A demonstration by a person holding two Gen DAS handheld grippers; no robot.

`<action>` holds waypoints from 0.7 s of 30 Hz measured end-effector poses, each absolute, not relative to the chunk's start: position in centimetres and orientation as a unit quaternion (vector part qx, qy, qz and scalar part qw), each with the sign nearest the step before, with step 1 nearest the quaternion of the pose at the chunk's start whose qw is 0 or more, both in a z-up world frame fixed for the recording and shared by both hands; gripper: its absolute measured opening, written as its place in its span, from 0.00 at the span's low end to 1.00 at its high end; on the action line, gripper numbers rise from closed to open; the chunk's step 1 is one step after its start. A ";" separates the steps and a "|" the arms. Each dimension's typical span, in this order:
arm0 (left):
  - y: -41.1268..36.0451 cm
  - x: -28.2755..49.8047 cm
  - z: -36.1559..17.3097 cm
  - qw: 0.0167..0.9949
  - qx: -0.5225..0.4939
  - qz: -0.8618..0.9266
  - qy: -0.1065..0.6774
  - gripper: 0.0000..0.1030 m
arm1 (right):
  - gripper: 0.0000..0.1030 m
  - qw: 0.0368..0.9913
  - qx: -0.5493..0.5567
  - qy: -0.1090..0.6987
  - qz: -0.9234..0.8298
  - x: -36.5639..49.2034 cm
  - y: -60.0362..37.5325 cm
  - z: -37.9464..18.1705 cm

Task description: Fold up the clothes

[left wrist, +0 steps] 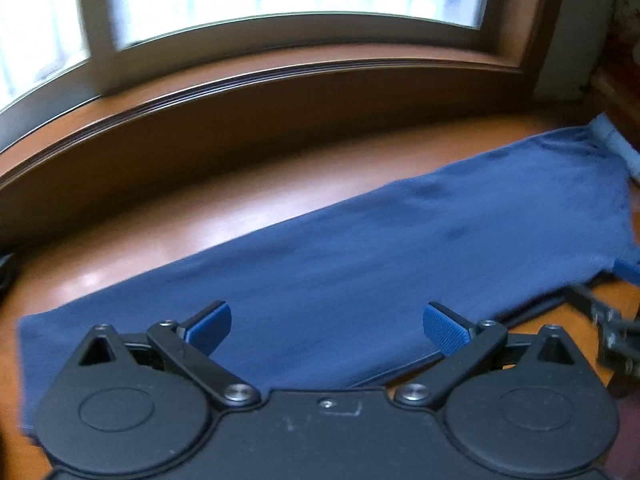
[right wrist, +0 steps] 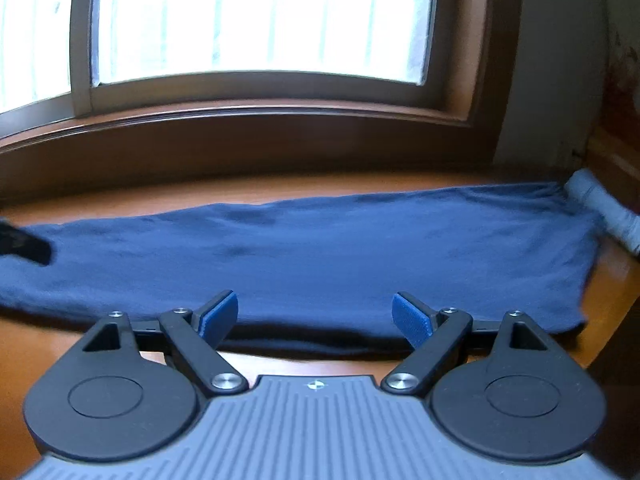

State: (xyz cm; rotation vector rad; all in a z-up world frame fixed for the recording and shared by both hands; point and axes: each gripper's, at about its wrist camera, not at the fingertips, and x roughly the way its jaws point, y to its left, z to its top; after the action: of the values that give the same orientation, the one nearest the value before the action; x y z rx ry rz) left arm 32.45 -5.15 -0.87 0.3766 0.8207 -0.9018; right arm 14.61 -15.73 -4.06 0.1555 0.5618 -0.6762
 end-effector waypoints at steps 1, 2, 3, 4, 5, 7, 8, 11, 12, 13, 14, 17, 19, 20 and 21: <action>-6.7 31.4 -0.9 0.802 0.175 -0.424 0.382 1.00 | 0.85 0.903 0.083 0.272 -0.321 13.5 -16.8 -4.0; -8.3 30.1 -0.9 0.802 0.174 -0.428 0.380 1.00 | 0.85 0.903 0.088 0.273 -0.319 12.6 -17.7 -4.0; -9.7 28.9 -0.8 0.800 0.174 -0.433 0.376 1.00 | 0.85 0.903 0.092 0.273 -0.318 11.9 -18.6 -3.9; -11.0 27.7 -0.7 0.799 0.176 -0.439 0.372 1.00 | 0.85 0.903 0.095 0.273 -0.317 11.1 -19.4 -3.9; -12.4 26.5 -0.6 0.797 0.178 -0.445 0.368 1.00 | 0.85 0.903 0.099 0.273 -0.316 10.4 -20.2 -3.8; -14.8 24.4 -0.5 0.789 0.191 -0.458 0.361 1.00 | 0.85 0.903 0.106 0.274 -0.315 8.9 -21.9 -3.7; -16.0 23.4 -0.6 0.786 0.199 -0.464 0.356 1.00 | 0.85 0.902 0.109 0.274 -0.314 8.2 -22.8 -3.7; -19.0 21.0 -0.8 0.779 0.223 -0.478 0.338 1.00 | 0.85 0.902 0.120 0.275 -0.312 5.9 -25.3 -3.5; -19.9 20.4 -0.9 0.777 0.229 -0.481 0.335 1.00 | 0.86 0.903 0.120 0.273 -0.310 5.4 -26.0 -3.4; -20.7 19.9 -1.1 0.775 0.233 -0.484 0.334 1.00 | 0.86 0.904 0.116 0.272 -0.310 5.1 -26.6 -3.4; -21.8 19.4 -1.3 0.771 0.236 -0.488 0.333 1.00 | 0.86 0.904 0.112 0.272 -0.310 4.8 -27.2 -3.4; -24.4 18.3 -1.9 0.766 0.236 -0.496 0.333 1.00 | 0.86 0.904 0.100 0.275 -0.311 4.2 -29.2 -3.3; -26.7 18.1 -2.6 0.766 0.229 -0.499 0.336 1.00 | 0.86 0.907 0.099 0.274 -0.305 3.8 -30.8 -3.1; -27.8 18.0 -2.9 0.765 0.225 -0.500 0.337 1.00 | 0.86 0.909 0.101 0.272 -0.300 3.6 -31.7 -3.0; -29.0 18.0 -3.2 0.764 0.221 -0.501 0.340 1.00 | 0.86 0.911 0.102 0.271 -0.295 3.5 -32.8 -2.9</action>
State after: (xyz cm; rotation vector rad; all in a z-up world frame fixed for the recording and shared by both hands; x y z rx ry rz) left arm 18.02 -28.98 -3.20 0.4811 0.7394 -1.0887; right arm 3.52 -32.77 -2.91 0.2110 0.5589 -0.6073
